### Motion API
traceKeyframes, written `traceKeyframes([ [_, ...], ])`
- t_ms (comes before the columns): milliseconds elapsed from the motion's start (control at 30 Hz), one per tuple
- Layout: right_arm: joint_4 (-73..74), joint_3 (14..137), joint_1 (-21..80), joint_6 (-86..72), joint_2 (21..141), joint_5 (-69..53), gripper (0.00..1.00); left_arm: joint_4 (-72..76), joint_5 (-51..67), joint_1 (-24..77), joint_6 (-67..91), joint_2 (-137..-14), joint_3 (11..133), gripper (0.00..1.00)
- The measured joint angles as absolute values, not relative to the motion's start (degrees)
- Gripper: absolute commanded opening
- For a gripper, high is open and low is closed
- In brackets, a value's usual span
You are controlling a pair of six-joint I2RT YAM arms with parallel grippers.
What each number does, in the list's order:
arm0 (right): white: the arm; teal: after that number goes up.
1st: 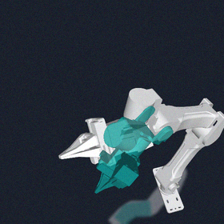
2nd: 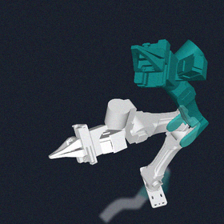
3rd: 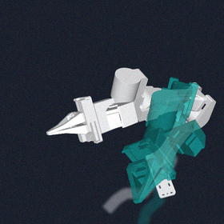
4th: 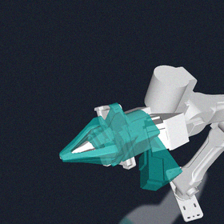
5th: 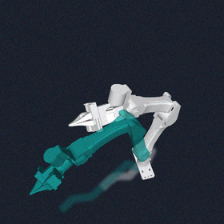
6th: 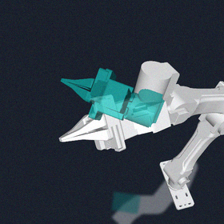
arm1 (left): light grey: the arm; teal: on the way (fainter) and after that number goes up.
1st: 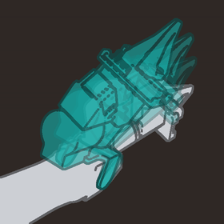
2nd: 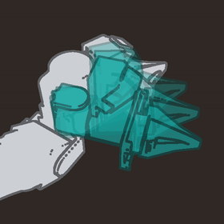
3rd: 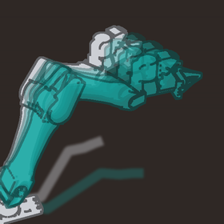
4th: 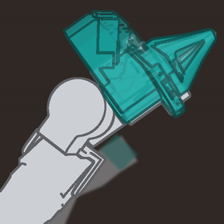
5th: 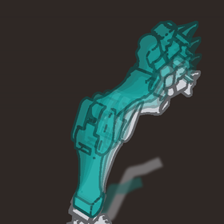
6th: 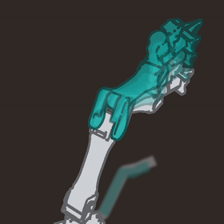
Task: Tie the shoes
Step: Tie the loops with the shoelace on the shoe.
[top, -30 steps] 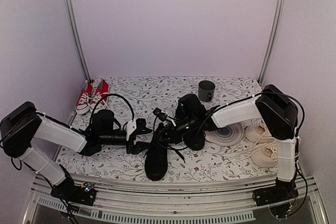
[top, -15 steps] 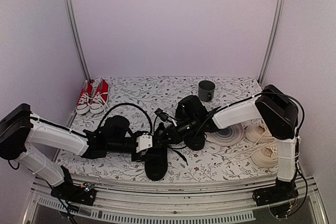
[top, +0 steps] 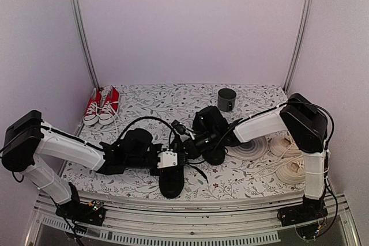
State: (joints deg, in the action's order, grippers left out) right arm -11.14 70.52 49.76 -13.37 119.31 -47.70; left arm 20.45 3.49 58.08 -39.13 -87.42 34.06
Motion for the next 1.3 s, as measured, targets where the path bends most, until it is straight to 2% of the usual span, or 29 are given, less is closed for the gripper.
traceKeyframes([
  [100, -11.4, 70.3, 50.0, -13.8, 119.3, -48.1, 0.02, 21.0, 2.2, 58.1, -38.0, -86.5, 33.8, 0.02],
  [133, -11.5, 70.2, 50.0, -13.9, 119.2, -48.3, 0.02, 21.1, 2.1, 58.0, -37.3, -85.8, 33.5, 0.0],
  [400, -12.5, 68.5, 50.2, -14.2, 116.6, -48.5, 0.02, 27.6, 10.0, 51.7, -26.4, -77.8, 24.8, 0.0],
  [667, -13.3, 67.7, 50.2, -14.2, 116.5, -48.5, 0.02, 35.9, 20.2, 42.6, -12.9, -77.7, 20.1, 0.0],
  [767, -13.4, 67.7, 50.2, -14.2, 116.5, -48.5, 0.04, 38.8, 23.6, 40.6, -9.1, -79.3, 19.7, 0.1],
  [867, -13.4, 67.7, 50.2, -14.2, 116.5, -48.4, 0.11, 41.6, 26.3, 39.4, -6.2, -80.9, 19.4, 0.12],
  [967, -13.4, 67.7, 50.2, -14.2, 116.5, -48.2, 0.31, 44.7, 28.6, 38.6, -3.6, -81.7, 18.3, 0.11],
  [1033, -13.4, 67.7, 50.2, -14.2, 116.5, -47.6, 0.37, 47.1, 29.9, 38.0, -1.9, -81.9, 17.4, 0.09],
  [1300, -12.5, 66.7, 49.6, -10.6, 114.9, -44.3, 0.46, 54.8, 32.5, 36.6, 3.5, -84.9, 15.7, 0.06],
])
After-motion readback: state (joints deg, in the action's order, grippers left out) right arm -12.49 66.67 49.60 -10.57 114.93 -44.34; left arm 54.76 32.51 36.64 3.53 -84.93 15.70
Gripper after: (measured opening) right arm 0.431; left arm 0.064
